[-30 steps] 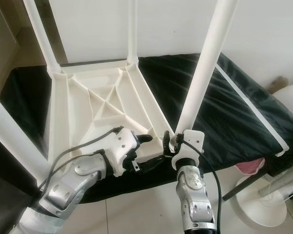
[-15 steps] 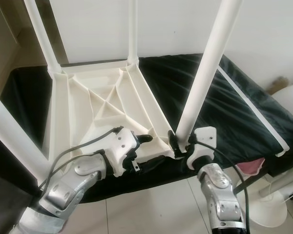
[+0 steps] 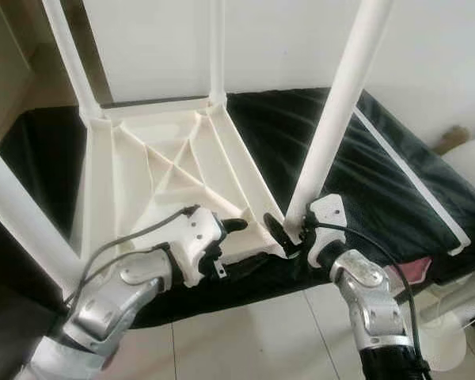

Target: Building children table

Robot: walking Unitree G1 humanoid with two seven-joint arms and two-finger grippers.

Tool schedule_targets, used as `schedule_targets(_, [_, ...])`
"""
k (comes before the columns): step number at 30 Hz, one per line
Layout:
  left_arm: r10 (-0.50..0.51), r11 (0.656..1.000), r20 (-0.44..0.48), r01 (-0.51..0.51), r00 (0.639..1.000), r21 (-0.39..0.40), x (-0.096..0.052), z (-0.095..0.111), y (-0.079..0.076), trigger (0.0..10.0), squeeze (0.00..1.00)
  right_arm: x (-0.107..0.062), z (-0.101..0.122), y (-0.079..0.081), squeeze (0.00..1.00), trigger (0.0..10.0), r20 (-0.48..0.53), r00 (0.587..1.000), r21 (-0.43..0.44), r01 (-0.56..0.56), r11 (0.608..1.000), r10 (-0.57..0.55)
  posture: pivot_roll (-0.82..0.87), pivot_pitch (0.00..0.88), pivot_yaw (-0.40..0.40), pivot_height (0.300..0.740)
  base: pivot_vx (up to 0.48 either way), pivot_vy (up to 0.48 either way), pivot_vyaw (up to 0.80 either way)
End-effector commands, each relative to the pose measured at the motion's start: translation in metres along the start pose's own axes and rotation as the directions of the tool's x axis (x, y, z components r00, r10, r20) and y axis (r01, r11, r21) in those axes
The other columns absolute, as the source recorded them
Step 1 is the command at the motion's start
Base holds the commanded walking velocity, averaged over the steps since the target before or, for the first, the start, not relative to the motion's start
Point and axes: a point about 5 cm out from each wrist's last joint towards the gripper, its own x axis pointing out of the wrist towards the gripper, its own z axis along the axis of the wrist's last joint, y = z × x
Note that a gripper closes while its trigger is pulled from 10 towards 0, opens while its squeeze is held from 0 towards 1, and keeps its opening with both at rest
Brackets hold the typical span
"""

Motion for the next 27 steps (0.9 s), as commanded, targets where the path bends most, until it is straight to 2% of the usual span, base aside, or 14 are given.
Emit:
schedule_targets(1, [-0.065,0.998,-0.001,0.065,0.998,0.007,0.0009,0.0025,-0.0035,10.0,0.0,0.0006,0.0,0.0005,0.0,0.0,0.003,1.0,-0.003,-0.019,1.0,0.019,-0.03,0.01,-0.07,0.74,0.0,0.0,0.0])
schedule_targets(10, [-0.058,0.998,0.002,0.058,0.998,0.001,-0.0002,0.0031,-0.0033,10.0,0.0,-0.002,-0.0037,-0.0019,0.0,0.0,-0.016,0.999,0.004,-0.038,0.999,0.038,-0.03,0.013,-0.07,0.74,0.0,0.0,0.0])
schedule_targets(11, [-0.06,0.998,0.002,0.06,0.998,0.001,-0.0001,0.0032,-0.0033,10.0,0.0,-0.0026,-0.0055,-0.001,0.0,10.0,-0.024,0.999,0.016,-0.032,0.999,0.032,-0.03,0.011,-0.067,0.74,0.0,0.0,0.0])
schedule_targets(18, [-0.064,0.998,0.007,0.064,0.998,0.01,0.001,0.0037,-0.003,10.0,0.0,-0.003,-0.0058,0.0023,0.0,10.0,-0.019,1.0,0.031,0.003,1.0,-0.002,-0.04,0.009,-0.065,0.74,0.0,0.0,0.0])
schedule_targets(22, [-0.066,0.998,0.007,0.066,0.998,0.014,0.0015,0.0039,-0.003,10.0,0.0,-0.0043,-0.0073,0.0032,0.0,10.0,-0.016,0.992,0.016,0.129,0.992,-0.129,-0.04,0.015,-0.063,0.74,0.0,0.0,0.0])
schedule_targets(27, [-0.066,0.998,0.007,0.066,0.998,0.013,0.0011,0.0039,-0.0034,10.0,0.0,-0.005,-0.0088,0.0048,0.0,10.0,-0.021,0.987,0.022,0.162,0.987,-0.161,-0.05,0.019,-0.063,0.74,0.0,0.0,0.0])
